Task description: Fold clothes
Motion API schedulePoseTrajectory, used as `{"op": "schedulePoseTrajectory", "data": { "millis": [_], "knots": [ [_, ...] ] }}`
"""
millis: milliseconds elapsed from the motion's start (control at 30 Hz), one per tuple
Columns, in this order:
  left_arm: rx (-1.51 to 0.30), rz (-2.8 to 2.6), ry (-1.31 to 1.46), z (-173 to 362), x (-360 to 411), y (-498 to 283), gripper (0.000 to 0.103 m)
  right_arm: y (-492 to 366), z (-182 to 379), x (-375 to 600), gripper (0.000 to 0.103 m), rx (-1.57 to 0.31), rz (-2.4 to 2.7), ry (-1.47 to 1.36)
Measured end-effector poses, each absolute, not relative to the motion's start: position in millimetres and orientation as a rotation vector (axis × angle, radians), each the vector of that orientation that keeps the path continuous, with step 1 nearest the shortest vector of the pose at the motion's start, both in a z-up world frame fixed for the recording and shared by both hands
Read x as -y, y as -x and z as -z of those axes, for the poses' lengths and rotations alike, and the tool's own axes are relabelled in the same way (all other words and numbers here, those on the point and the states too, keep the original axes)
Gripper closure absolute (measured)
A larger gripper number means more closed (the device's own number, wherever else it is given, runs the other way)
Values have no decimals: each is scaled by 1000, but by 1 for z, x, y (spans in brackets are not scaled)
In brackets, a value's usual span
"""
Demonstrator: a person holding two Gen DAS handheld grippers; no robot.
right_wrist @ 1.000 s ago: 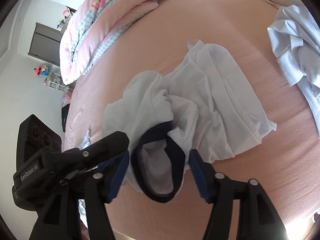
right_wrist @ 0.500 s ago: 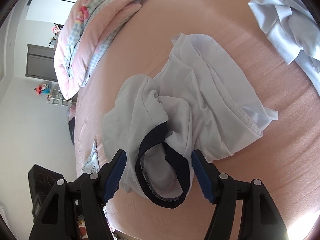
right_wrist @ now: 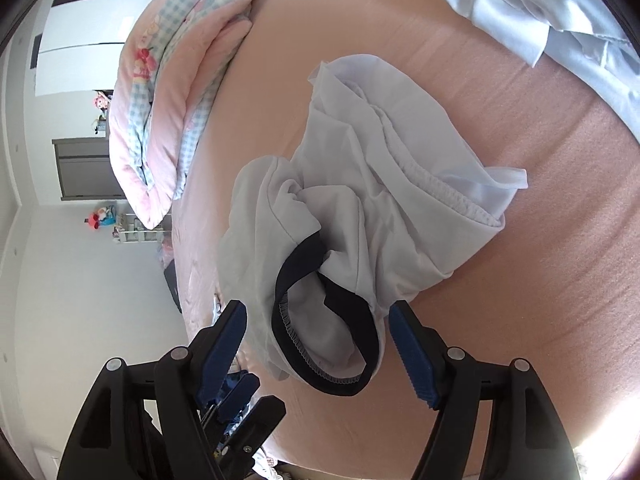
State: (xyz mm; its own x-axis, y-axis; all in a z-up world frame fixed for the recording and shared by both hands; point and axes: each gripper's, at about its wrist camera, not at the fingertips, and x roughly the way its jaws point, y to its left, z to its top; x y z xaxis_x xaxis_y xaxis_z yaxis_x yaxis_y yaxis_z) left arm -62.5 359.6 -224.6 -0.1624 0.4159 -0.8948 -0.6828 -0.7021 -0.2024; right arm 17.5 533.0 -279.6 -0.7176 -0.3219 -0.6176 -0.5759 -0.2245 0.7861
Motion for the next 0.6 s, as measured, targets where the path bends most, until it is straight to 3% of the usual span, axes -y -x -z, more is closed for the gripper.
{"op": "schedulePoseTrajectory", "data": {
  "millis": [333,600],
  "knots": [
    [-454,-1934,1356,229,-371,49,19,-4,281,-523,29,-1795,-2108,1198],
    [-454,-1950,1357,234,-373,51,19,33,290,-508,29,-1601,-2168,1439]
  ]
}}
